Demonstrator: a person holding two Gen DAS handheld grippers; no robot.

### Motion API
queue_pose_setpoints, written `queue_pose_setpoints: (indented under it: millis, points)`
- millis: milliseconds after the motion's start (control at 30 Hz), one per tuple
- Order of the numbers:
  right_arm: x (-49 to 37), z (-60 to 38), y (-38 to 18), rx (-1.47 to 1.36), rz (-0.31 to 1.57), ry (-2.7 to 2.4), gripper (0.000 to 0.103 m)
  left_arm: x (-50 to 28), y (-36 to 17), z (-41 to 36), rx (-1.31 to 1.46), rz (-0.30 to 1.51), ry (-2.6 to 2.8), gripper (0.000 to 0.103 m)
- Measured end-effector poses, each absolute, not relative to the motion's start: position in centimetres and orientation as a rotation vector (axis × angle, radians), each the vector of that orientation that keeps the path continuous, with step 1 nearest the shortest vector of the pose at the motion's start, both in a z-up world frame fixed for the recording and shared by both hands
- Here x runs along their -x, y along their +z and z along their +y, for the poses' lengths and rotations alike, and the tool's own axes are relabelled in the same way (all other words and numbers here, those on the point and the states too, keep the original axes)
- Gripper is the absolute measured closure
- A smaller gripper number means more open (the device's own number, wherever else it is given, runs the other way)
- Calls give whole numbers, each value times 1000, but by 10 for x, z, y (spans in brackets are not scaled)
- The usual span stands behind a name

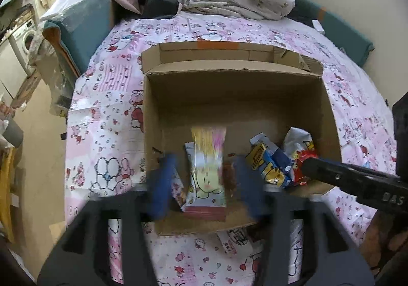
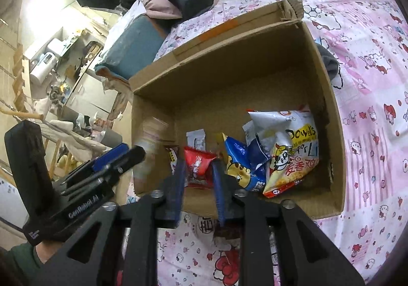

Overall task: Organize snacks
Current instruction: 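Carry both snacks over the box and open both grippers to drop them, then move both open grippers back toward the remaining snacks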

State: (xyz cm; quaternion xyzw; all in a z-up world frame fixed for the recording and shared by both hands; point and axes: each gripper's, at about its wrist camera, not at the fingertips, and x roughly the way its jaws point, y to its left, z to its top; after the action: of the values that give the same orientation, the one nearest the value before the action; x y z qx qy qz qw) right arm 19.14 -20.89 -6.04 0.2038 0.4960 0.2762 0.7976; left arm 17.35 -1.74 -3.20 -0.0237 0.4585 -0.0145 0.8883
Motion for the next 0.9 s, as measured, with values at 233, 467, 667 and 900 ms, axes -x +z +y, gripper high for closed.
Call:
queue_pose_setpoints:
  millis: [233,467,667,900]
  points:
    - [-188,-221,-52,-475,1004,575,22,-166,-20,-19,46,898,-35,16]
    - [-182,-231,-51,-486,1012,555,22,-166,-15,-15,77,897,-42,16]
    - [-170,-245,-42,-515,990,519,22,-158,-10,-12,72,874,-46,16]
    - [-149,-255,-36,-504,989,478,21,-142,-6,-2,102,872,-30,16]
